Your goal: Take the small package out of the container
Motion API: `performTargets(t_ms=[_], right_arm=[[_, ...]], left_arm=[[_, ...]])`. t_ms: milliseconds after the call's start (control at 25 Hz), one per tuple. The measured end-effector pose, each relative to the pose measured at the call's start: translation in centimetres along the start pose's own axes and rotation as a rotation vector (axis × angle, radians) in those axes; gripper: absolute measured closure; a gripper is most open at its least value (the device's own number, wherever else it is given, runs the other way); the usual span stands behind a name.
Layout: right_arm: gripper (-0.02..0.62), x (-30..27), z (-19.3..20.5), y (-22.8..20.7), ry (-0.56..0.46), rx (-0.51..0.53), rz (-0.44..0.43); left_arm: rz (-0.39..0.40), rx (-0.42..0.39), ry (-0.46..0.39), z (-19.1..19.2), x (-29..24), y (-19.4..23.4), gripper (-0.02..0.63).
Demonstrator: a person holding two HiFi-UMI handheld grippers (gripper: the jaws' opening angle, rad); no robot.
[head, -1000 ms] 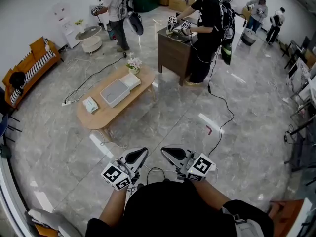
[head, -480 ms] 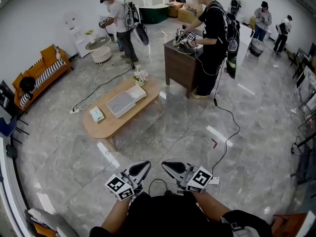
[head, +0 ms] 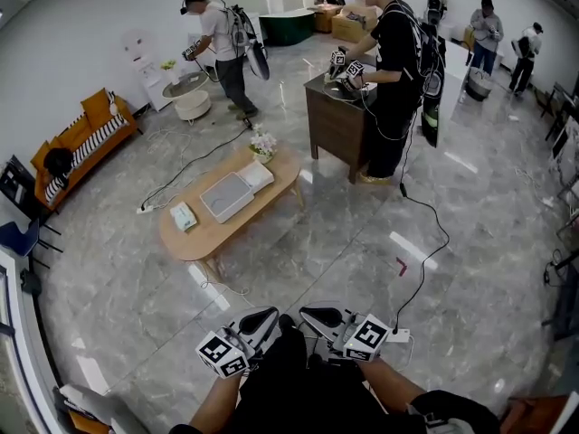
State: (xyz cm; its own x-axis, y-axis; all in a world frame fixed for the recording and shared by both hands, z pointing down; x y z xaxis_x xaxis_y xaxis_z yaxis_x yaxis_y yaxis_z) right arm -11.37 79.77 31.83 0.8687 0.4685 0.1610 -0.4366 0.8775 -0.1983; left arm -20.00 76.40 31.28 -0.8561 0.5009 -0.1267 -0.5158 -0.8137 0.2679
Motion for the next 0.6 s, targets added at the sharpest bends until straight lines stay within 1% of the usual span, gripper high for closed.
performTargets(t_ms=[80, 240, 400, 600], right_arm=[[0.583, 0.2, 0.0, -0.8, 0.01, -0.011, 0.001], [0.583, 0.4, -0.1, -3.7, 0.021, -0.031, 0.029], [0.583, -0.4, -0.8, -7.0, 0.046, -0.019, 0.031], [0.583, -2.6, -3.3, -11.7, 0.013, -0.011, 0.013]], left_arm=[[-0.003, 0.013, -0.002, 0.0, -0.8, 0.4, 0.588], [0.0, 0.028, -0.011, 0.0, -2.7, 2.1, 0.588], [0.009, 0.039, -0.031, -0.8, -5.1, 4.5, 0.588], [0.012, 0.035, -0.064, -3.7, -8.5, 8.2, 0.588]])
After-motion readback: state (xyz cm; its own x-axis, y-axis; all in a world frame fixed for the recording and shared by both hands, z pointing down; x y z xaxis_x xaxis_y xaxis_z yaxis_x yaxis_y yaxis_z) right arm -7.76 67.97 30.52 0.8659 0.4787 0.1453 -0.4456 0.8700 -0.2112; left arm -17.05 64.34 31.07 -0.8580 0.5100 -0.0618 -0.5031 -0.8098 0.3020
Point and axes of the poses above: the fingertips, and each gripper's own axes: x backward along the fingers, y to its left, z out of its underside, the point moved 2 cm from there along x, backward along the fingers, and after that the axes turned 15 degrees about -z, right-handed, at the moved point
